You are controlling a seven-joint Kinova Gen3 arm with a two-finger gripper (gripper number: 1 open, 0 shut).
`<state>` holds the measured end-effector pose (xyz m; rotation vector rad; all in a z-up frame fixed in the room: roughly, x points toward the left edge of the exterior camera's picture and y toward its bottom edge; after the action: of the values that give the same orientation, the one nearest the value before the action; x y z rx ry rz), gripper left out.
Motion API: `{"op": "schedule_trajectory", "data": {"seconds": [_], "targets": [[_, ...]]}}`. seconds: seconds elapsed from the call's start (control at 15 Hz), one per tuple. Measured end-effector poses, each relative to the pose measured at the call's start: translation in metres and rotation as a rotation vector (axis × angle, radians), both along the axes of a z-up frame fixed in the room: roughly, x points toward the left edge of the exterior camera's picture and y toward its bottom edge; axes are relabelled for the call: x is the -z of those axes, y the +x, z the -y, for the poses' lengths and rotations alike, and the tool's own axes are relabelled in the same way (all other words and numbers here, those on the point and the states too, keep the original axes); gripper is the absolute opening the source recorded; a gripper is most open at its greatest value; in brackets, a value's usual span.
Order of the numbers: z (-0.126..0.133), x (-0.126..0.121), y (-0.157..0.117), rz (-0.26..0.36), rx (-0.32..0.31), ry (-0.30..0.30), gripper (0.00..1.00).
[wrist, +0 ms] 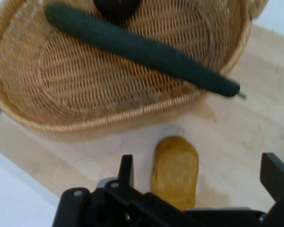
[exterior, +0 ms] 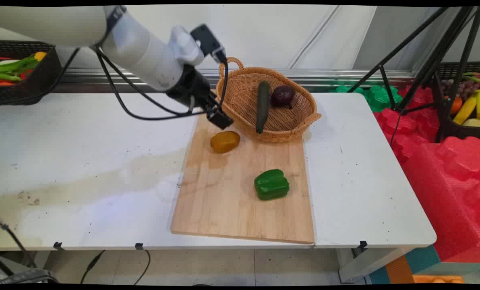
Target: Pick up the cucumber from the vegetable basket
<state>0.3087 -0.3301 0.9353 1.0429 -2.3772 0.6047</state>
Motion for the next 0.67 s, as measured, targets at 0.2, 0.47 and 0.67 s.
{"op": "schedule_trajectory", "data": {"seconds": [0.2,0.47,0.67], "targets": [[0.002,-0.019,-0.003,-0.024,-0.015,-0.022,1.00],[0.016,-0.032,-0.013,-0.050,-0.067,-0.036,1.00],[0.040,-0.025,-0.028,-0.057,-0.119,-0.035,1.00]]}}
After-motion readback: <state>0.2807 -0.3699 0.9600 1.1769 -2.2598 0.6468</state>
